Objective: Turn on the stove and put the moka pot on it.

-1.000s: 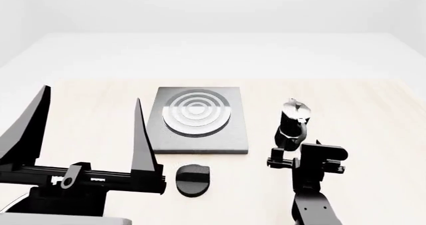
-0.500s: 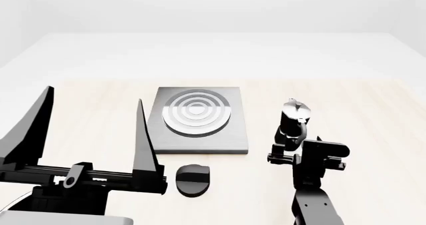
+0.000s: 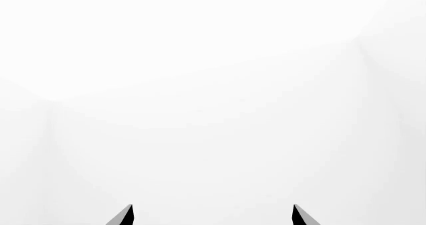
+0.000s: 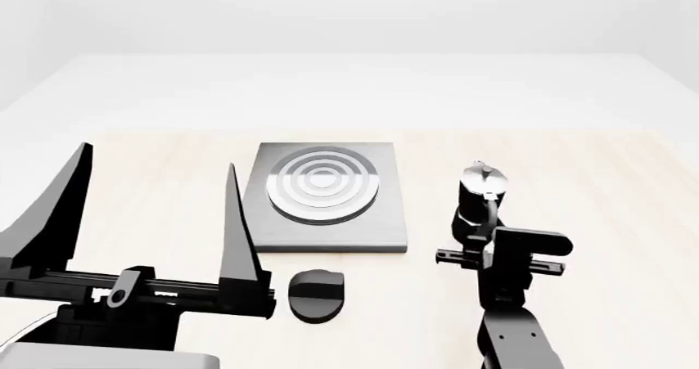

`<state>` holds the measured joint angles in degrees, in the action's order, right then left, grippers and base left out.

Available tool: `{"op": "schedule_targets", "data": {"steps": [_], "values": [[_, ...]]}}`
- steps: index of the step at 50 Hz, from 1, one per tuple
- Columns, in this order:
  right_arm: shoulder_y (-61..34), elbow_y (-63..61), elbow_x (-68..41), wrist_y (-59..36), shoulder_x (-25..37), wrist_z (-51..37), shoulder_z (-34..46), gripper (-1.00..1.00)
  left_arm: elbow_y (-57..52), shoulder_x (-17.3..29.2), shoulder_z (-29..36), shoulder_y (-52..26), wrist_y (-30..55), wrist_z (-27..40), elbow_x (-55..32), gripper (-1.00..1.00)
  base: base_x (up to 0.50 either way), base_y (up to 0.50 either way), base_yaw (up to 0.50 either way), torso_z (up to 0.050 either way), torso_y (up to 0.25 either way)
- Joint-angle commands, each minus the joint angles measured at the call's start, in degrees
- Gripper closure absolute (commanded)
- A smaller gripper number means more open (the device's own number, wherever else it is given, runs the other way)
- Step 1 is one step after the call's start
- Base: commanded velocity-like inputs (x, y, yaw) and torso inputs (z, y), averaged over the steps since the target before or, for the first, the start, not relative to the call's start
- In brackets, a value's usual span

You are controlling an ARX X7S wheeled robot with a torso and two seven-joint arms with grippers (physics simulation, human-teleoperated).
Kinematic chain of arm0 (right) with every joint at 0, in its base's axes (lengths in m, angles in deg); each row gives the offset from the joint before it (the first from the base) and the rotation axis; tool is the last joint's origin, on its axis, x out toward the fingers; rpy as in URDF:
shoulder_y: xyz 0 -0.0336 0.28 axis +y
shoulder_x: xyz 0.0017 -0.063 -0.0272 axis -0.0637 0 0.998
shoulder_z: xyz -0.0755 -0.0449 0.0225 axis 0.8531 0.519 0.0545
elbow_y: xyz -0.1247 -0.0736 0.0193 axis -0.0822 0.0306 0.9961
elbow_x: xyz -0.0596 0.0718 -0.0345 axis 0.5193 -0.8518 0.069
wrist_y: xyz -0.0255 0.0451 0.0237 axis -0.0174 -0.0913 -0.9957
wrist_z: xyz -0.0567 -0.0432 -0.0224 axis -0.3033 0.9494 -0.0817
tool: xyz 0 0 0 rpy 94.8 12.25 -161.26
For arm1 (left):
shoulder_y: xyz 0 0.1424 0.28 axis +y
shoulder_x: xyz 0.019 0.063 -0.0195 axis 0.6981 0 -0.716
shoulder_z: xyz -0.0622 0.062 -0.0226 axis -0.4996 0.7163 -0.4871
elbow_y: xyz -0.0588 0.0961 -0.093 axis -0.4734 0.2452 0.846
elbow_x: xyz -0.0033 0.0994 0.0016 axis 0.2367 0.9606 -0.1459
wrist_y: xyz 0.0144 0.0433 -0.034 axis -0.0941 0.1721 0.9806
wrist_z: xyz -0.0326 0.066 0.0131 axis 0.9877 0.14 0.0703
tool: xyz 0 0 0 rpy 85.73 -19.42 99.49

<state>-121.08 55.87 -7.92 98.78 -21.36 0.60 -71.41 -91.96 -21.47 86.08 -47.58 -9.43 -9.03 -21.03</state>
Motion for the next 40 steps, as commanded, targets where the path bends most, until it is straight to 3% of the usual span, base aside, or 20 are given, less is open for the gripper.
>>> {"op": "schedule_targets", "data": {"steps": [1, 7, 12, 15, 18, 20, 32, 40], "values": [[1.3, -5.9, -0.6, -3.0, 1.3, -1.6, -0.4, 1.00, 0.4, 0.1, 0.0, 0.1, -0.5, 0.2, -0.3, -1.00, 0.00, 0.00, 0.00, 0.000, 0.000], [0.3, -15.0, -0.5, -9.7, 2.7, -2.8, 0.5, 1.00, 0.4, 0.1, 0.1, 0.1, -0.6, 0.2, -0.4, -1.00, 0.00, 0.00, 0.00, 0.000, 0.000], [-3.1, -13.2, 0.6, -8.9, 1.9, -2.6, 1.3, 1.00, 0.1, 0.2, 0.0, 0.0, -0.2, 0.3, -0.6, -1.00, 0.00, 0.00, 0.00, 0.000, 0.000], [-3.8, -17.8, 0.7, -13.3, 2.6, -3.2, 1.8, 1.00, 0.5, 0.2, -0.1, -0.1, -0.5, 0.3, -0.8, -1.00, 0.00, 0.00, 0.00, 0.000, 0.003], [-5.5, -12.4, 1.3, -9.5, 1.4, -2.5, 2.1, 1.00, 0.5, 0.2, 0.0, -0.4, -0.4, 0.3, -0.8, -1.00, 0.00, 0.00, 0.00, 0.000, 0.000], [-6.1, -16.5, 1.1, -13.5, 1.9, -2.9, 2.4, 1.00, 0.4, 0.1, 0.1, -0.5, -0.2, 0.3, -0.8, -1.00, 0.00, 0.00, 0.00, 0.000, 0.000], [-10.7, -11.2, 1.2, -9.2, -0.5, -1.1, 2.9, 1.00, 0.8, 0.2, 0.5, -0.6, -0.6, 0.5, -0.7, -1.00, 0.00, 0.00, 0.00, 0.000, 0.002], [-18.5, 4.2, 2.2, 3.7, -4.5, 1.7, 3.0, 1.00, 0.0, 0.1, 0.6, -0.9, 0.7, 0.5, -0.8, -1.00, 0.00, 0.00, 0.00, 0.000, 0.000]]}}
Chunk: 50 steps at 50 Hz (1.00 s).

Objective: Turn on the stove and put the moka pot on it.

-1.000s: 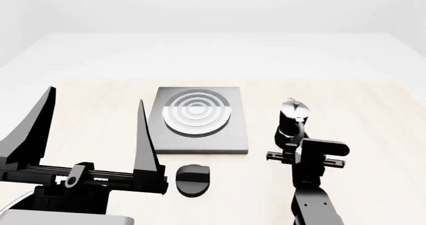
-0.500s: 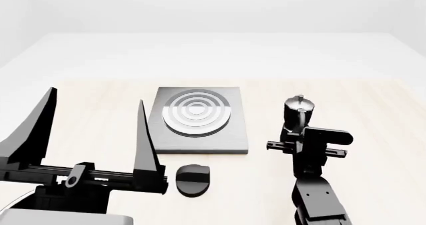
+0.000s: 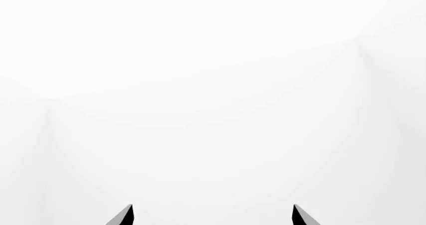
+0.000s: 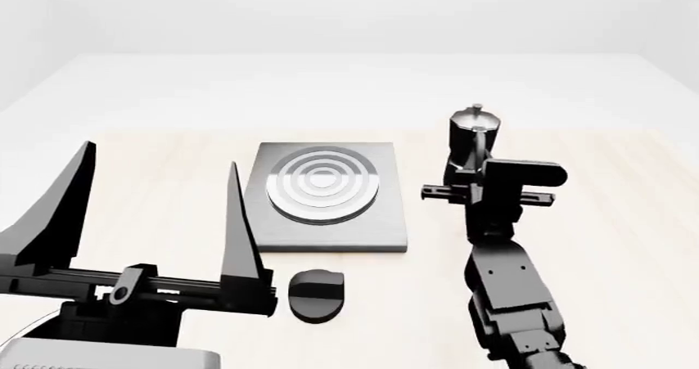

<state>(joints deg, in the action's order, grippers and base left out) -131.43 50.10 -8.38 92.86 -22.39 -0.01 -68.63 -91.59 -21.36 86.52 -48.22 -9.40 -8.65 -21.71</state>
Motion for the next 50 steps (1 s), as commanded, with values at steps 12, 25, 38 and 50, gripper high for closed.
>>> {"op": "schedule_targets", "data": {"steps": [12, 25, 38, 50], "values": [[-17.5, 24.5, 1.9, 16.7, -8.8, 4.6, 3.7, 1.00, 0.0, 0.1, 0.4, -0.2, 0.3, 0.2, -0.2, -1.00, 0.00, 0.00, 0.00, 0.000, 0.002], [-22.7, 23.8, -31.0, 17.9, -8.9, -1.9, 40.8, 1.00, -1.1, 0.4, 0.3, -0.6, 1.6, 0.2, -0.3, -1.00, 0.00, 0.00, 0.00, 0.000, 0.002], [-30.4, 24.1, -46.8, 16.0, -8.9, -3.3, 56.2, 1.00, -0.8, 0.1, 1.0, -1.4, 2.2, 0.2, -0.1, -1.00, 0.00, 0.00, 0.00, 0.000, 0.001], [-33.4, 24.6, -47.4, 11.3, -8.9, -3.8, 54.8, 1.00, -0.4, 0.0, 1.4, -1.6, 2.3, 0.3, -0.3, -1.00, 0.00, 0.00, 0.00, 0.000, 0.002]]}}
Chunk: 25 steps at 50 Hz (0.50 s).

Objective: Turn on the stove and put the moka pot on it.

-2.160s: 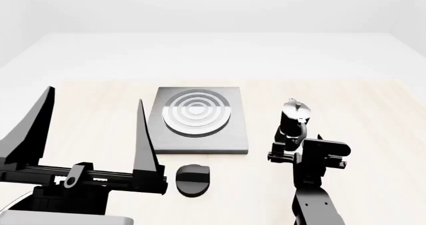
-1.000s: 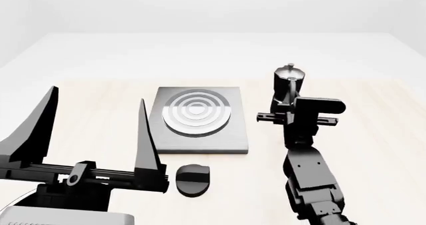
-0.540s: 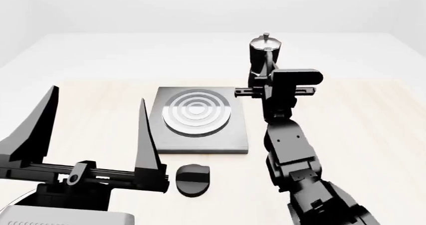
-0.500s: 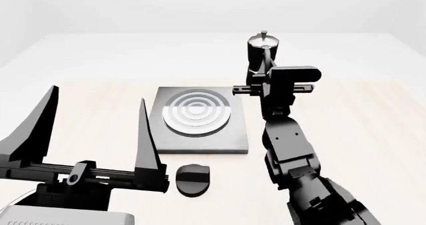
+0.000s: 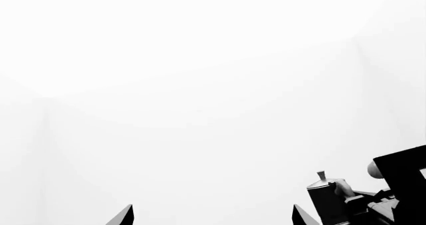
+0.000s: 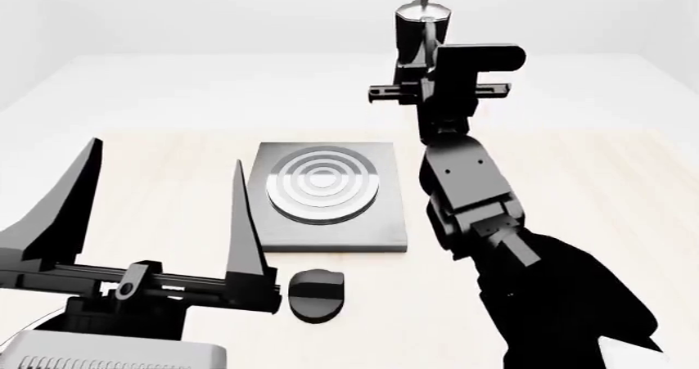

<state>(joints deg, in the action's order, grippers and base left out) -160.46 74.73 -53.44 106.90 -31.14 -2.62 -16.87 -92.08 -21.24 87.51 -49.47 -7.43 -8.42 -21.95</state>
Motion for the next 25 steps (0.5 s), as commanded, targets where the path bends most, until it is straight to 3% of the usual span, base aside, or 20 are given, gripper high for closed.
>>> {"op": "schedule_targets", "data": {"steps": [1, 13, 25], "values": [[-4.5, -0.1, -2.9, -3.0, -0.1, -0.9, 3.8, 1.00, 0.1, -0.1, 0.4, -0.3, 0.3, 0.1, 0.0, -1.00, 0.00, 0.00, 0.00, 0.000, 0.000], [-5.5, -4.5, -12.7, -5.0, -0.1, -0.2, 14.0, 1.00, 1.4, 0.2, 0.2, 1.0, -2.0, 0.7, -0.1, -1.00, 0.00, 0.00, 0.00, 0.001, 0.001], [-3.6, -8.0, -16.3, -1.7, -0.1, 0.7, 16.2, 1.00, 1.5, 0.7, -0.3, 1.6, -2.8, 1.0, -0.5, -1.00, 0.00, 0.00, 0.00, 0.000, 0.002]]}}
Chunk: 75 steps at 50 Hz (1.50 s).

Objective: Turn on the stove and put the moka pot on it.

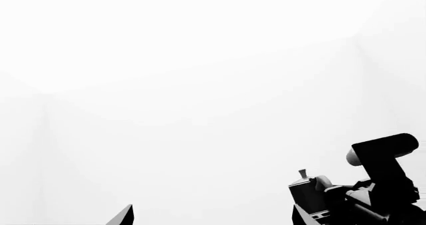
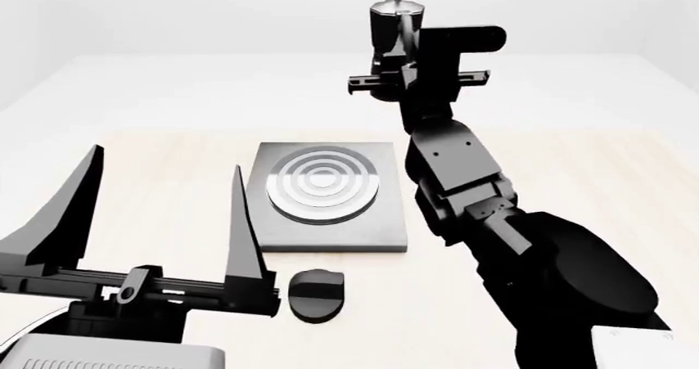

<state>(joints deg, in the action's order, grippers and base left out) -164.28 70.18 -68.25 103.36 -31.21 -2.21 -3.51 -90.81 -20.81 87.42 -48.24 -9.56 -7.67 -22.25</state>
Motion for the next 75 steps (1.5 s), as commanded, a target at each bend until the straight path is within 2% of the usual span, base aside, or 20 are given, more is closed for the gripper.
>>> {"op": "schedule_targets", "data": {"steps": [1, 19, 50, 66, 75], "values": [[0.4, -3.6, -1.6, 2.2, -0.1, 0.3, 3.0, 1.00, 0.2, 0.2, -0.1, 0.4, -0.7, 0.3, -0.2, -1.00, 0.00, 0.00, 0.00, 0.000, 0.000], [4.2, -6.6, -3.0, 8.5, -0.1, 6.2, 4.0, 1.00, 0.2, 0.5, 0.0, 0.6, -1.0, 0.6, -0.1, -1.00, 0.00, 0.00, 0.00, 0.000, 0.001], [6.4, -8.3, -2.4, 11.1, -0.1, 6.2, 4.0, 1.00, 0.3, 0.8, 0.9, 0.4, 0.6, 0.9, 0.8, -1.00, 0.00, 0.00, 0.00, 0.000, 0.001], [6.0, -8.7, -2.0, 12.7, -0.1, 6.3, 3.8, 1.00, 0.5, 0.9, 1.2, 0.3, 0.1, 1.0, 0.8, -1.00, 0.00, 0.00, 0.00, 0.003, -0.206], [5.2, -9.4, -3.6, 17.2, -0.1, 6.4, 3.9, 1.00, 0.5, 1.1, 1.1, 0.6, -0.2, 1.3, 0.7, -1.00, 0.00, 0.00, 0.00, 0.005, -0.222]]}}
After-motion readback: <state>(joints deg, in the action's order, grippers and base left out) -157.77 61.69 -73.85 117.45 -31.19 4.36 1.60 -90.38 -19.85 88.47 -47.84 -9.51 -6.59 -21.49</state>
